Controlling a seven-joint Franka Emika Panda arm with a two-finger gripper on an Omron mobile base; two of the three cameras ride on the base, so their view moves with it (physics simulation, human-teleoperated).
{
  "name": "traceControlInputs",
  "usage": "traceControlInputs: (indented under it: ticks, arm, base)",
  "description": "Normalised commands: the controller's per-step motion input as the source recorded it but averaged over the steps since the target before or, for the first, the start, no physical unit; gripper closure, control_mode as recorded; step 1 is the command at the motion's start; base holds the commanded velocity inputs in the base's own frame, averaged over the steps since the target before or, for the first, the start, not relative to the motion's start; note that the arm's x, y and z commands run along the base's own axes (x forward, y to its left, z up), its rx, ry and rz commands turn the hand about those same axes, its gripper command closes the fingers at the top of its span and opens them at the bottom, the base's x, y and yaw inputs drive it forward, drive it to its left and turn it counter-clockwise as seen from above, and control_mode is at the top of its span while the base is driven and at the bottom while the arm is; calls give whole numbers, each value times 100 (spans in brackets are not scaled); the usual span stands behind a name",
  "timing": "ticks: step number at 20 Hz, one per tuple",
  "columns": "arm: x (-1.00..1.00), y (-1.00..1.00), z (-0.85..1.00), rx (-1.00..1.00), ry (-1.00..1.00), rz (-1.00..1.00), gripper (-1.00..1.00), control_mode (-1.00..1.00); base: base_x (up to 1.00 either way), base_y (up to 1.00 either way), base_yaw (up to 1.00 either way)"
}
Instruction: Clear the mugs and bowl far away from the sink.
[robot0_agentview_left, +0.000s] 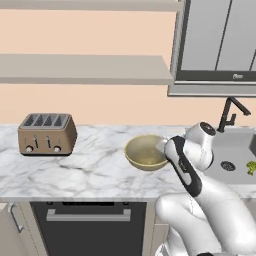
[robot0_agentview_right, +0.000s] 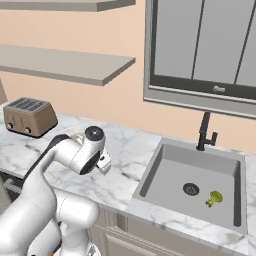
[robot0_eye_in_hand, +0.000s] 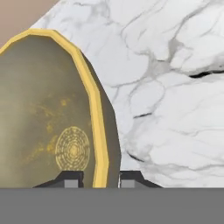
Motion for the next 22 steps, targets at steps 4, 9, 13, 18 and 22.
traceControlInputs:
  ticks: [4,9,13,18,22]
  arm:
    - [-24,0,38,0,2,-51,100,-100]
    - [-32,0,38,0,6,-44,100,-100]
    - [-57,0,44,0,2,-8,100,-100]
    - [-29,0,57,2,0,0,100,-100]
    - [-52,-2,43,1,-4,0,100,-100]
  base:
    - [0,0,0]
    - [0,0,0]
    - [0,0,0]
    - [0,0,0]
    - [0,0,0]
